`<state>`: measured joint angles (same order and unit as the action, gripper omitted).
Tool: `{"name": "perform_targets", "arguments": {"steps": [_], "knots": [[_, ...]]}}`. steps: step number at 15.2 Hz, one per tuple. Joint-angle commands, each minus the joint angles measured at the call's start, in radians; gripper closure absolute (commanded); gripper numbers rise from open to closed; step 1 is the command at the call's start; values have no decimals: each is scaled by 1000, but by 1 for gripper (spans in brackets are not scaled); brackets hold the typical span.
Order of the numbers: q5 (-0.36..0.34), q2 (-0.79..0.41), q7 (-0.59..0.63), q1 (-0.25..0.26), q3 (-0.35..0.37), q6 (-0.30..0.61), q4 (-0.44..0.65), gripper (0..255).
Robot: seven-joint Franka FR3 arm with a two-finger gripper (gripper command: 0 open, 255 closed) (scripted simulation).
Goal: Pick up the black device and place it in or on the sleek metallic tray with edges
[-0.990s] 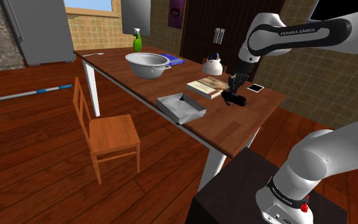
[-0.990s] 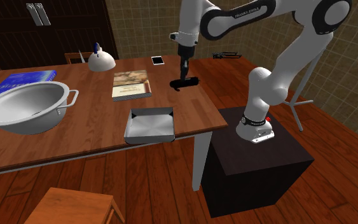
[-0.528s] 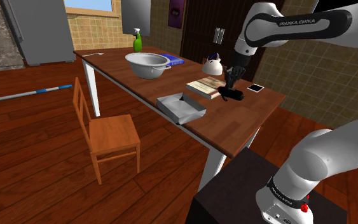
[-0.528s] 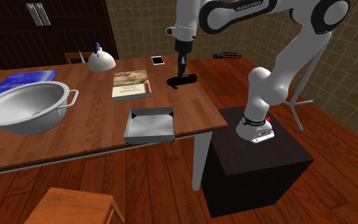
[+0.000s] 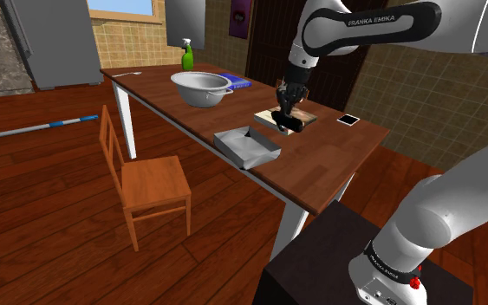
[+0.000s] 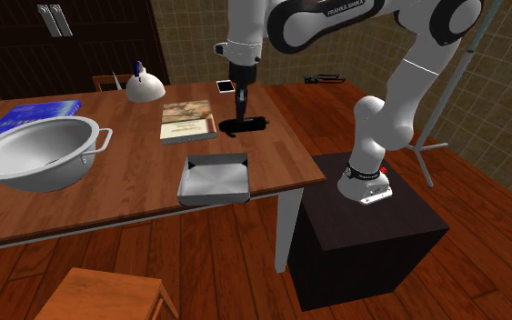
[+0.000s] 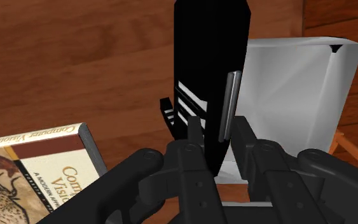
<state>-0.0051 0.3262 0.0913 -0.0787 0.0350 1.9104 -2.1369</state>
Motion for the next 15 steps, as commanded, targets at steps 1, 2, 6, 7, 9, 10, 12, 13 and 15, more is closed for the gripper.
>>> {"name": "perform_targets", "arguments": {"steps": [1, 2, 6, 7, 9, 10, 12, 13, 15], "knots": [[3, -49, 42, 14, 28, -9, 57, 255], [2, -76, 62, 21, 41, -12, 88, 255], [-2, -128, 98, 33, 64, -23, 150, 255], [-2, -128, 98, 33, 64, -23, 150, 0], [-5, -127, 111, 33, 67, 8, 92, 0], [-7, -128, 117, 32, 68, 24, 64, 0], [-11, -130, 131, 32, 71, 55, 9, 0], [-12, -132, 138, 32, 72, 71, -17, 0], [-16, -138, 150, 32, 74, 100, -65, 0]]}}
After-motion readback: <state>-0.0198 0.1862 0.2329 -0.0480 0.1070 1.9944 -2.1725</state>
